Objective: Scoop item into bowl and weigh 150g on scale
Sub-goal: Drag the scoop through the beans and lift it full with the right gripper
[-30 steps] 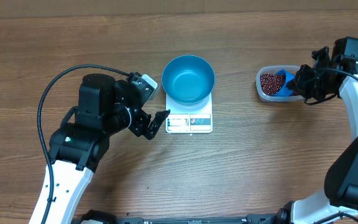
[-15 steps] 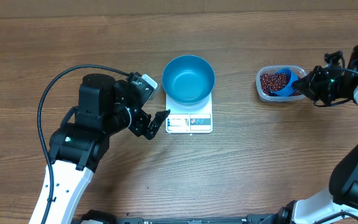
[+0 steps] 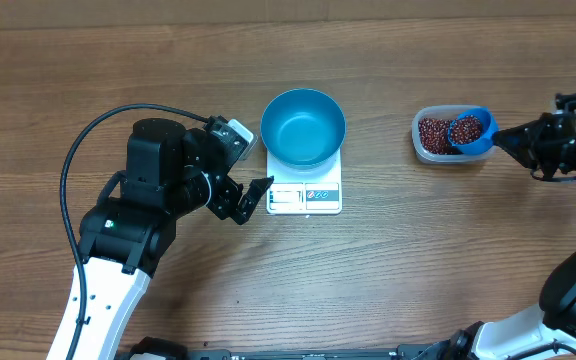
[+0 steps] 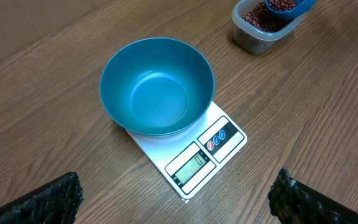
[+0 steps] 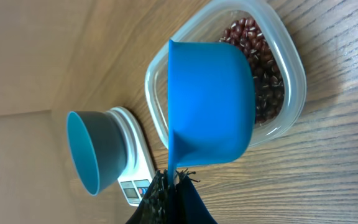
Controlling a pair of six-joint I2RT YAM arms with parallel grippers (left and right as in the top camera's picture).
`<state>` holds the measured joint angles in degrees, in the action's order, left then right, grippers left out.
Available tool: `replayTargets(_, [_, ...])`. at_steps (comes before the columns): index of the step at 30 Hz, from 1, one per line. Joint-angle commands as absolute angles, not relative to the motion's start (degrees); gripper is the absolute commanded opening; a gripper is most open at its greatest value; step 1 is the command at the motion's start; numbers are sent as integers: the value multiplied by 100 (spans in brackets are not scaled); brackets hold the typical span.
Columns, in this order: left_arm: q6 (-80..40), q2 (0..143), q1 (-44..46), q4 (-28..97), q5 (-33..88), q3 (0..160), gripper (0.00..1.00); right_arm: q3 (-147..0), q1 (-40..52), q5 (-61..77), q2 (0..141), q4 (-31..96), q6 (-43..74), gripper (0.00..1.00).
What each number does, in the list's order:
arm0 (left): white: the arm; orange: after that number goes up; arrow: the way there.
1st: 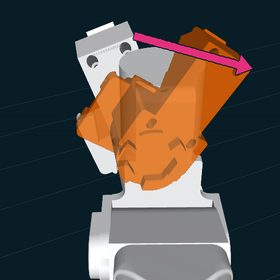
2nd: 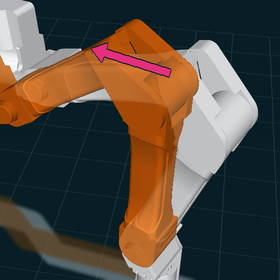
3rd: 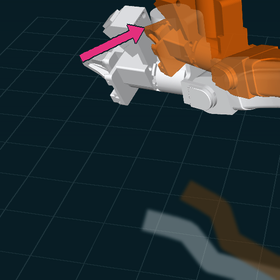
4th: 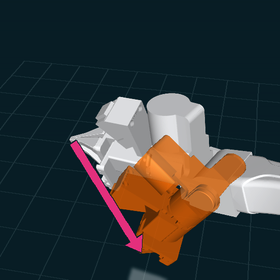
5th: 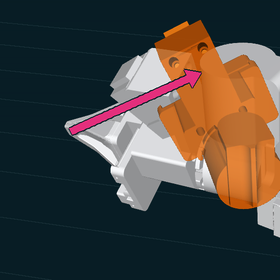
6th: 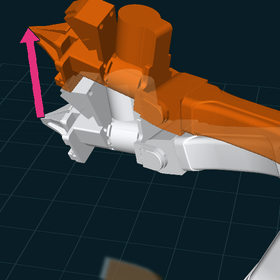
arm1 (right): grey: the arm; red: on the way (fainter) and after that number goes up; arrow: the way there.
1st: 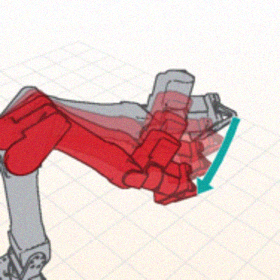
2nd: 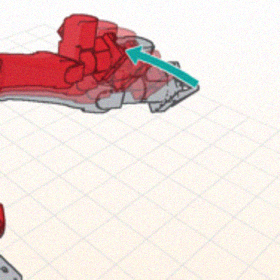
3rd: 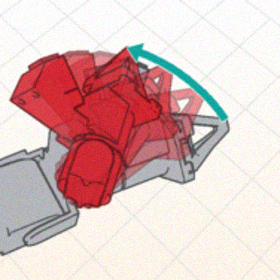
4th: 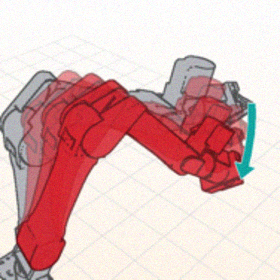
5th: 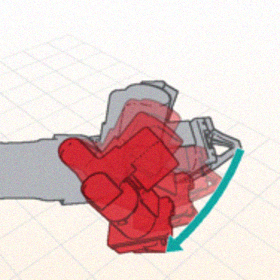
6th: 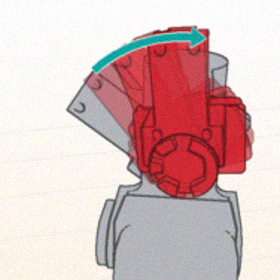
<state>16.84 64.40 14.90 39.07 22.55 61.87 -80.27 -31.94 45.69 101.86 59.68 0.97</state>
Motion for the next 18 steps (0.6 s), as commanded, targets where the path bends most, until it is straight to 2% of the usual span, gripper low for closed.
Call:
replayTargets(1, [1627, 6451, 1468, 3900, 2381, 6326, 100, -8097, -3343, 5172, 10197, 6001, -204, 4])
replayTargets(18, [1627, 6451, 1468, 3900, 2381, 6326, 99, -8097, -3415, 6886, 10197, 5907, -480, 4])
